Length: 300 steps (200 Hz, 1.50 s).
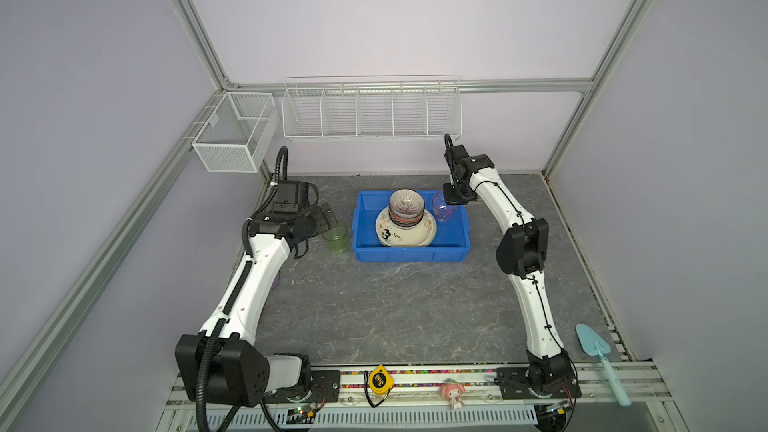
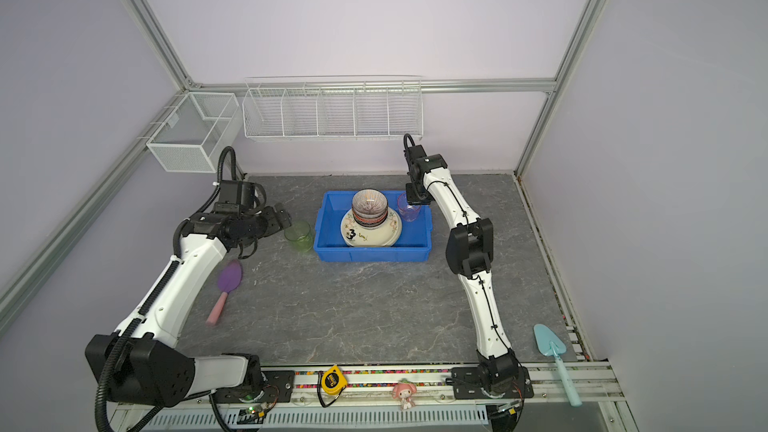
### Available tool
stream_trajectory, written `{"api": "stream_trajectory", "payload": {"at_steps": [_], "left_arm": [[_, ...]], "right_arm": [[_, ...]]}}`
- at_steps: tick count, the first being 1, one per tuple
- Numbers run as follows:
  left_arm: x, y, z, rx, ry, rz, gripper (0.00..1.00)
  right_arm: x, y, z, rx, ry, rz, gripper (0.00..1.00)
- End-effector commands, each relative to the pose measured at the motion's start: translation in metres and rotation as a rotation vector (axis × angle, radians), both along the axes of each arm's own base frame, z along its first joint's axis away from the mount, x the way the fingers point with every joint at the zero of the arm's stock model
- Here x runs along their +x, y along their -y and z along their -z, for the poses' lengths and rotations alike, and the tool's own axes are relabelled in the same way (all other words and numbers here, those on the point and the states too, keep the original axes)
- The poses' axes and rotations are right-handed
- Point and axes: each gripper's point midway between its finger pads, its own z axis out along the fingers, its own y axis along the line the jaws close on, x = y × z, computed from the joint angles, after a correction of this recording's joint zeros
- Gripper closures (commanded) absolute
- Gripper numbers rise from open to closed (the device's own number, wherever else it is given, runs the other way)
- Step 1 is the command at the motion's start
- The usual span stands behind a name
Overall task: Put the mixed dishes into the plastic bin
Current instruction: 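Lower the pink cup into the bin with right while left reaches the green cup, then grip and lift the green glass cup with left while right withdraws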
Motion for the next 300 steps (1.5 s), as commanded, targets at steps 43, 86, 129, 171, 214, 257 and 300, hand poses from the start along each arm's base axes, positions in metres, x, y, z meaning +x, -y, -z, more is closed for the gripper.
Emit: {"api": "stream_trajectory", "payload": {"at_steps": [43, 86, 129, 171, 214, 257, 300], "left_arm": [[-0.002, -0.007, 0.012, 0.025, -0.043, -0.012, 0.02], [-0.002, -0.009, 0.021, 0.036, -0.064, -0.019, 0.02], [-0.001, -0.021, 0.050, 0.093, -0.185, -0.079, 0.02], [0.008, -0.023, 0.069, 0.112, -0.288, -0.101, 0.02], [0.020, -0.022, 0.086, 0.106, -0.308, -0.117, 0.15], [0.031, -0.022, 0.103, 0.106, -0.328, -0.116, 0.30], [0.046, -0.021, 0.111, 0.081, -0.309, -0.096, 0.44]], "right_arm": [[0.007, 0.001, 0.011, -0.008, 0.010, 0.012, 0.79], [0.004, 0.006, -0.019, -0.012, 0.062, 0.013, 0.73], [-0.014, 0.013, -0.083, 0.010, 0.153, -0.010, 0.66], [-0.051, 0.016, -0.131, 0.090, 0.197, -0.048, 0.41], [-0.104, 0.010, -0.136, 0.221, 0.172, -0.088, 0.01], [-0.159, 0.024, -0.133, 0.247, 0.155, -0.100, 0.08], [-0.204, 0.042, -0.129, 0.228, 0.134, -0.110, 0.08]]}}
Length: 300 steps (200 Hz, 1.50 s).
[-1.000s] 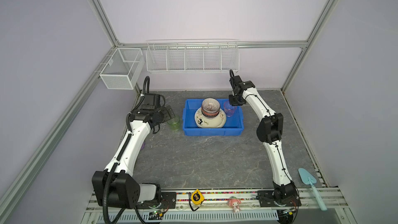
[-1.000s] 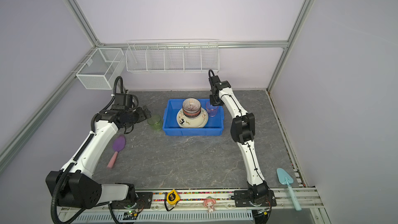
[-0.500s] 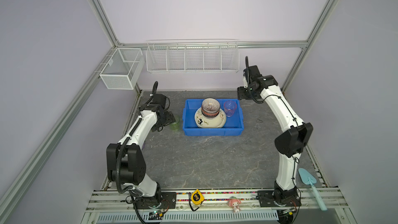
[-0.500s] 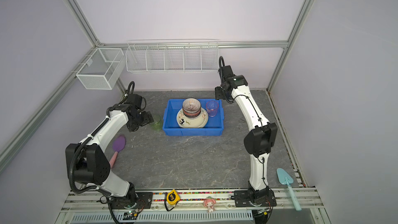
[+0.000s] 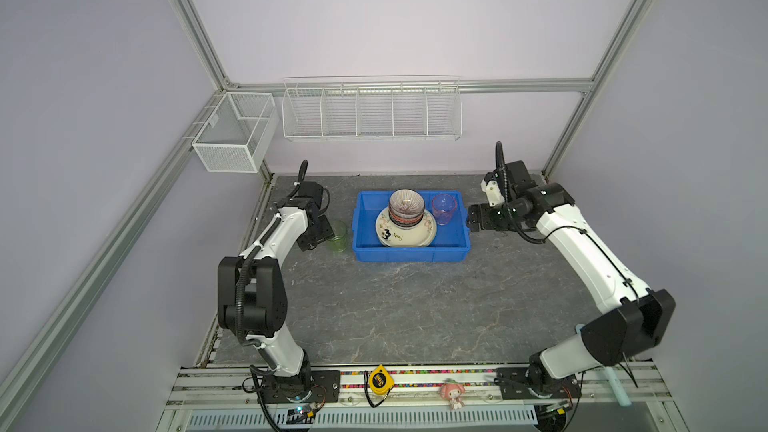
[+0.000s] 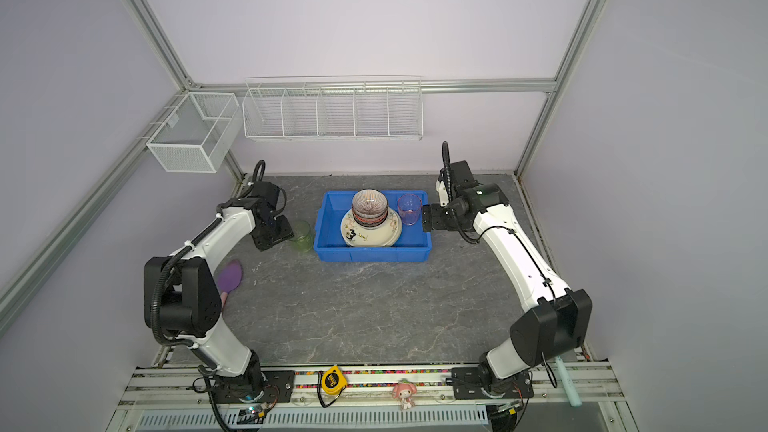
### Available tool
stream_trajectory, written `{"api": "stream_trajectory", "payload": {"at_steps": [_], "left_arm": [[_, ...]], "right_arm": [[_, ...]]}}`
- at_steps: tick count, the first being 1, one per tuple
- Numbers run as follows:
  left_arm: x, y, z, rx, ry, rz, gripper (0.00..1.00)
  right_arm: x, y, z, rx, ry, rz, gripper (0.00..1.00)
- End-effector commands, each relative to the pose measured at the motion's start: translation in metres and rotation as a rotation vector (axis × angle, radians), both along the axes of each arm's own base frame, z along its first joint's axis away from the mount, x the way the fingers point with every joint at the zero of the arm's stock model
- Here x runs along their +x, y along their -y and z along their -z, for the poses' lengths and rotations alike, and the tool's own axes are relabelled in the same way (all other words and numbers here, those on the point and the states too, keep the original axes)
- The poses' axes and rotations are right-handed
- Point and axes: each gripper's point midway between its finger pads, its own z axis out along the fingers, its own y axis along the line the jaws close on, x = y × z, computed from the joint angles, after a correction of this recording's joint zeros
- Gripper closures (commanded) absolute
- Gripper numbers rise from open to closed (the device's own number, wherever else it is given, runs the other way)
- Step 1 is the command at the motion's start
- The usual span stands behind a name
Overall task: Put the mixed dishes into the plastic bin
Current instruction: 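Grip and lift the green glass cup with left while right withdraws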
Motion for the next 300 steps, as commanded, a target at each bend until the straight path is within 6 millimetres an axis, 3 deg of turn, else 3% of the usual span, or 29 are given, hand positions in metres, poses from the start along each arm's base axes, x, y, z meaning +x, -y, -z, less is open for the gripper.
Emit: {"api": "stream_trajectory", "payload": {"at_steps": [1, 51, 100, 175, 197, 209, 236, 260, 300], "left_arm": [[0.017, -0.001, -0.006, -0.015, 0.048, 0.004, 0.44], [0.031, 0.003, 0.002, -0.029, 0.052, 0.017, 0.56], [0.036, 0.007, 0.012, -0.051, 0.039, 0.017, 0.70], [0.032, 0.002, 0.011, -0.026, 0.034, 0.014, 0.91], [0.031, 0.000, 0.007, -0.010, 0.033, 0.017, 1.00], [0.028, -0.002, 0.005, -0.001, 0.026, 0.015, 1.00], [0.021, -0.004, -0.011, 0.015, 0.025, 0.022, 1.00], [0.012, -0.003, -0.038, 0.013, 0.057, 0.036, 1.00], [-0.006, 0.029, -0.099, -0.019, 0.134, 0.130, 1.00]], "right_arm": [[-0.019, 0.006, -0.005, 0.006, 0.013, -0.015, 0.08], [-0.050, 0.028, 0.008, -0.028, -0.014, 0.027, 0.08], [-0.057, 0.035, 0.014, -0.025, -0.029, 0.042, 0.09], [-0.055, 0.028, 0.017, 0.006, -0.041, 0.029, 0.09], [-0.056, 0.015, 0.017, 0.050, -0.078, -0.034, 0.07], [-0.057, 0.009, 0.018, 0.067, -0.096, -0.057, 0.07], [-0.058, -0.001, 0.012, 0.108, -0.095, -0.090, 0.04], [-0.057, -0.014, 0.002, 0.141, -0.085, -0.130, 0.03], [-0.055, -0.048, -0.016, 0.140, -0.065, -0.234, 0.00]]}}
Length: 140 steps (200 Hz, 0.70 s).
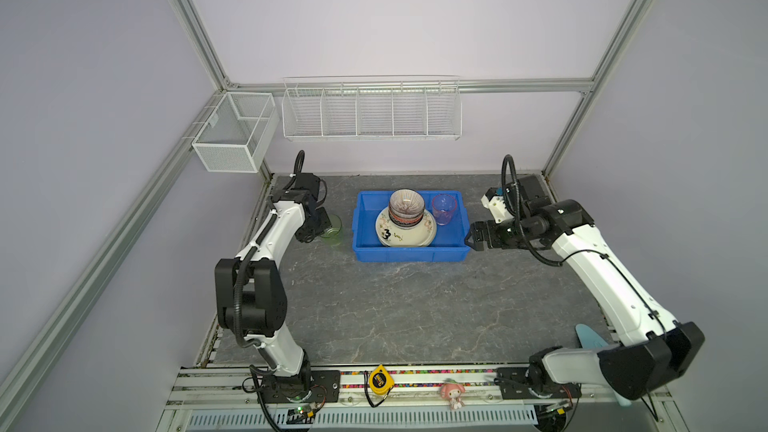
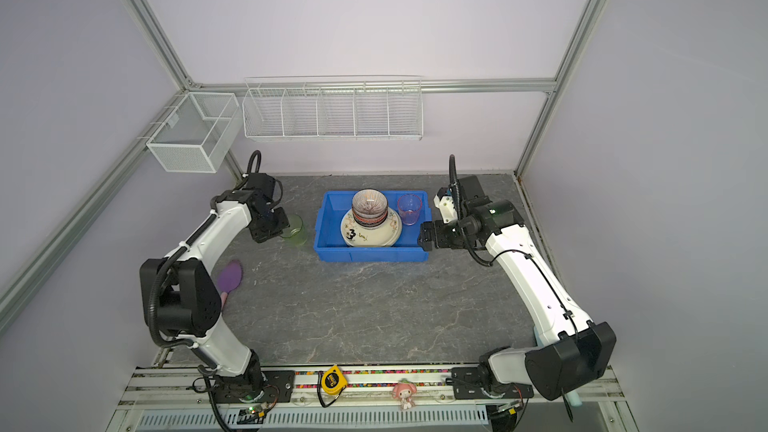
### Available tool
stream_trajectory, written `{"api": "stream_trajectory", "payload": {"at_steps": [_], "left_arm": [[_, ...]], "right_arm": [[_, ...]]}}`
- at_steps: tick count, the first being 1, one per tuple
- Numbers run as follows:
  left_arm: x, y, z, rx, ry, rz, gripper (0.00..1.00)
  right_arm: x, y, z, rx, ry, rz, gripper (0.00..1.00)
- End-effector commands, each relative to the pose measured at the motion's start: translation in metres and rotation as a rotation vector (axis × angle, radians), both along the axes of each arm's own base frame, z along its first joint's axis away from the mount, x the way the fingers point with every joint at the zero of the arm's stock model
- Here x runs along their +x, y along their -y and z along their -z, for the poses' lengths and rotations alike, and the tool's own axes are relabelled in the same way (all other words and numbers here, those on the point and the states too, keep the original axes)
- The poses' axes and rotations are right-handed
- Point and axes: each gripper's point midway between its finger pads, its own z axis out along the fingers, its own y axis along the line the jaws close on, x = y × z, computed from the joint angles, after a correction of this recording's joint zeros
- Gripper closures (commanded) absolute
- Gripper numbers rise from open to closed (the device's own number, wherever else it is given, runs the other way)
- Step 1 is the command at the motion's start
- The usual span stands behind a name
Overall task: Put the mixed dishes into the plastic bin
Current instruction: 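Grip and lift the green glass cup with left while right withdraws, then hand the green cup from the left gripper to the right gripper over the bin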
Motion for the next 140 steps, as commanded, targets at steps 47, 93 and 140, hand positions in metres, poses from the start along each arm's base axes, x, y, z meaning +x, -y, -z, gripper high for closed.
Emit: {"api": "stream_trajectory", "payload": {"at_steps": [47, 93, 140], "left_arm": [[-0.031, 0.076, -0.102, -0.063, 0.161, 0.179, 1.00], [-0.035, 0.123, -0.113, -0.073, 0.165, 0.274, 1.00], [-0.037, 0.161, -0.108, -0.107, 0.149, 0.326, 1.00]], "right_arm": [[0.004, -0.069, -0.035, 0.020, 0.060, -0.190, 0.03], [0.012, -0.105, -0.051, -0.037, 0.124, -0.226, 0.07], [0.031, -0.133, -0.052, -0.084, 0.173, -0.211, 0.13]]}}
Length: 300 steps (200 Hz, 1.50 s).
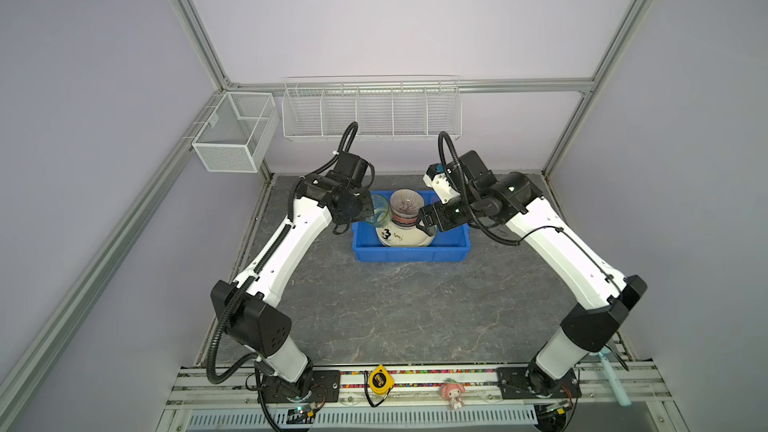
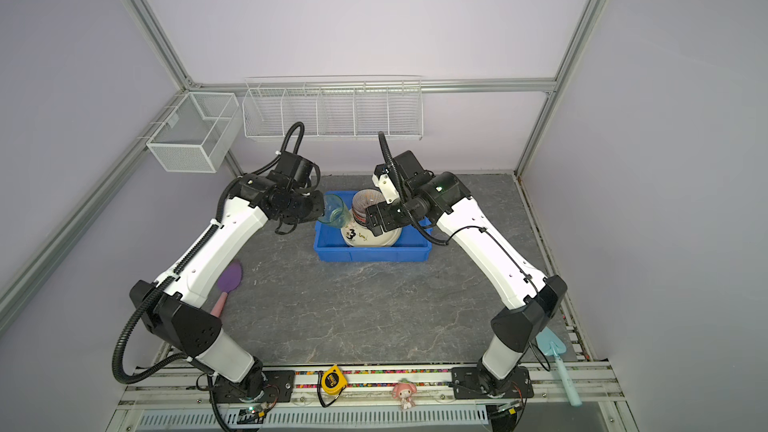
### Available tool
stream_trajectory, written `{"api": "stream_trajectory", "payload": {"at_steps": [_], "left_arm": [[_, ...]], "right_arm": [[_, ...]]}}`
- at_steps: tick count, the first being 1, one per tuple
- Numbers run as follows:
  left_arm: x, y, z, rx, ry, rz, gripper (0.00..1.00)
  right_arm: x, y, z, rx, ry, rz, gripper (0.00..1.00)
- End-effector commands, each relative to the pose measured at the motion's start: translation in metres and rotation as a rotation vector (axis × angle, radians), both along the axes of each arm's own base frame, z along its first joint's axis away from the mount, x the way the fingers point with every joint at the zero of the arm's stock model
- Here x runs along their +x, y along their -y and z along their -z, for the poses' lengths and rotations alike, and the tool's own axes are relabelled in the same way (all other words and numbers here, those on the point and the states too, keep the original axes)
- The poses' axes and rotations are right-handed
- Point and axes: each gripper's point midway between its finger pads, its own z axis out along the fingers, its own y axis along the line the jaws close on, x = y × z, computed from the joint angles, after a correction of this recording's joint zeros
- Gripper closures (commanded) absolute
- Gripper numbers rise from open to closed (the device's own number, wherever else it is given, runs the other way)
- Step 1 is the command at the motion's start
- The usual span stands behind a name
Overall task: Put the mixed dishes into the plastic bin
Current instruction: 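Hand the green cup from the left gripper to the right gripper over the bin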
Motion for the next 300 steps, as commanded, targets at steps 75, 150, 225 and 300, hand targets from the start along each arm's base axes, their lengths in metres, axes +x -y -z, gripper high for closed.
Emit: {"api": "stream_trajectory", "payload": {"at_steps": [75, 150, 225, 300], "left_arm": [[-0.006, 0.038, 0.008, -0.039, -0.052, 0.034, 1.00], [-0.006, 0.047, 0.015, -0.063, -0.073, 0.039, 1.00], [-0.004, 0.050, 0.020, -0.065, -0.088, 0.033, 1.00], [0.000, 0.053, 0.018, -0.070, -0.085, 0.035, 1.00]], "right_arm": [[0.038, -0.037, 0.017, -0.101, 0.045, 0.025, 0.30], [0.058, -0.052, 0.039, -0.144, 0.049, 0.038, 0.48], [0.068, -0.055, 0.056, -0.223, 0.075, 0.045, 0.72], [0.069, -0.057, 0.061, -0.237, 0.077, 0.048, 0.93]]}}
